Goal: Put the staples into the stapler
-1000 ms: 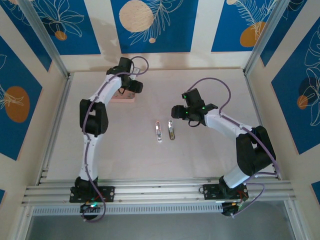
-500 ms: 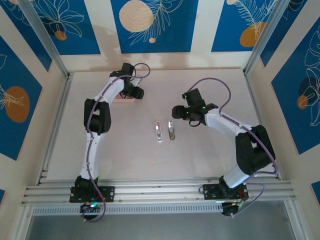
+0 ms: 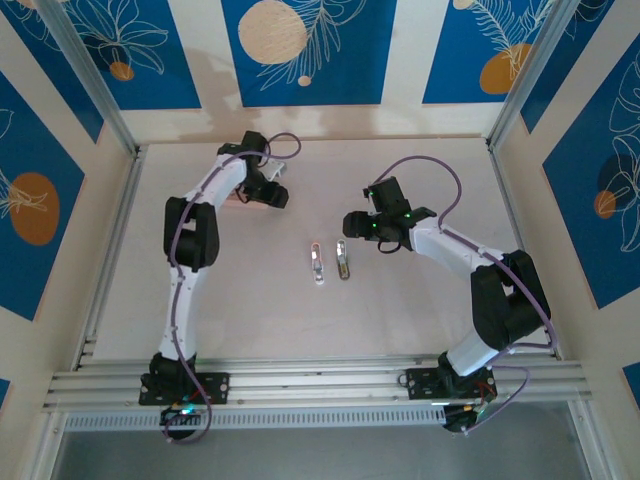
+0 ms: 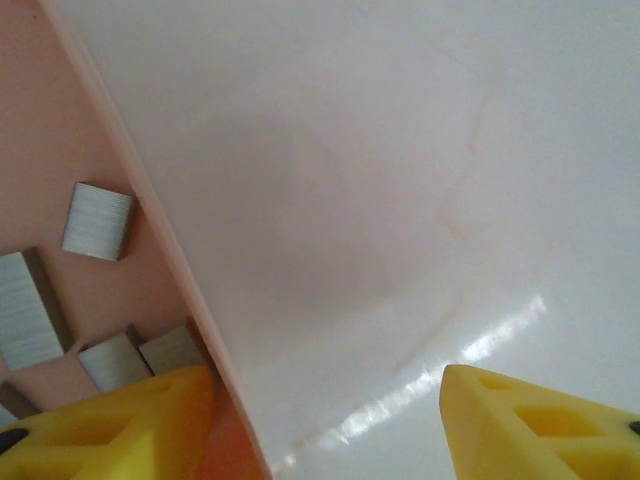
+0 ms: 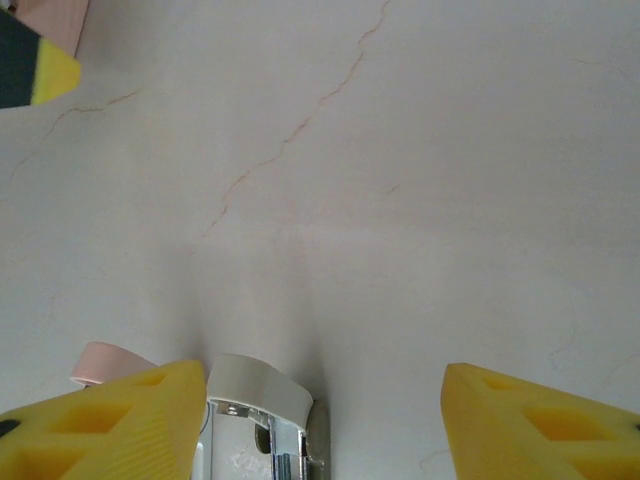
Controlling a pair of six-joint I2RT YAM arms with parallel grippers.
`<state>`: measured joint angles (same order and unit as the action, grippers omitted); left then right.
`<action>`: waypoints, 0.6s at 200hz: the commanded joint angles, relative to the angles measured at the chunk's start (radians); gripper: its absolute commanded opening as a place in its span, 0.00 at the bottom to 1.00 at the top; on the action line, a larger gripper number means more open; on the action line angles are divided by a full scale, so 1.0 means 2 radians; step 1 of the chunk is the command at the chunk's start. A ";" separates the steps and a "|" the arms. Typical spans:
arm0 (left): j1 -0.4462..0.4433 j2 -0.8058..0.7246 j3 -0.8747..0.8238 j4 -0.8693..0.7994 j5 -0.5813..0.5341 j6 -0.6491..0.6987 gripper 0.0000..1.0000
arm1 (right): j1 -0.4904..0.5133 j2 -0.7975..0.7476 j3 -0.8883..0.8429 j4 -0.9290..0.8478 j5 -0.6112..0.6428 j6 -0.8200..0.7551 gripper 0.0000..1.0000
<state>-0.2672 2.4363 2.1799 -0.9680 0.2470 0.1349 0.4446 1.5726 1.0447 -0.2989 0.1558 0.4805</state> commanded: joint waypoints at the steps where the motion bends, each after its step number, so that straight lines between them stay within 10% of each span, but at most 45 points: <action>1: -0.006 -0.050 -0.027 -0.035 0.030 0.021 0.61 | 0.003 -0.020 -0.013 0.006 -0.010 0.003 0.64; 120: -0.050 -0.253 -0.324 0.000 0.062 0.012 0.62 | 0.020 -0.069 -0.062 0.028 -0.009 0.028 0.64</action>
<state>-0.3473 2.0270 1.6257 -0.9798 0.3305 0.1596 0.4702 1.4826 0.9539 -0.2584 0.1490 0.5072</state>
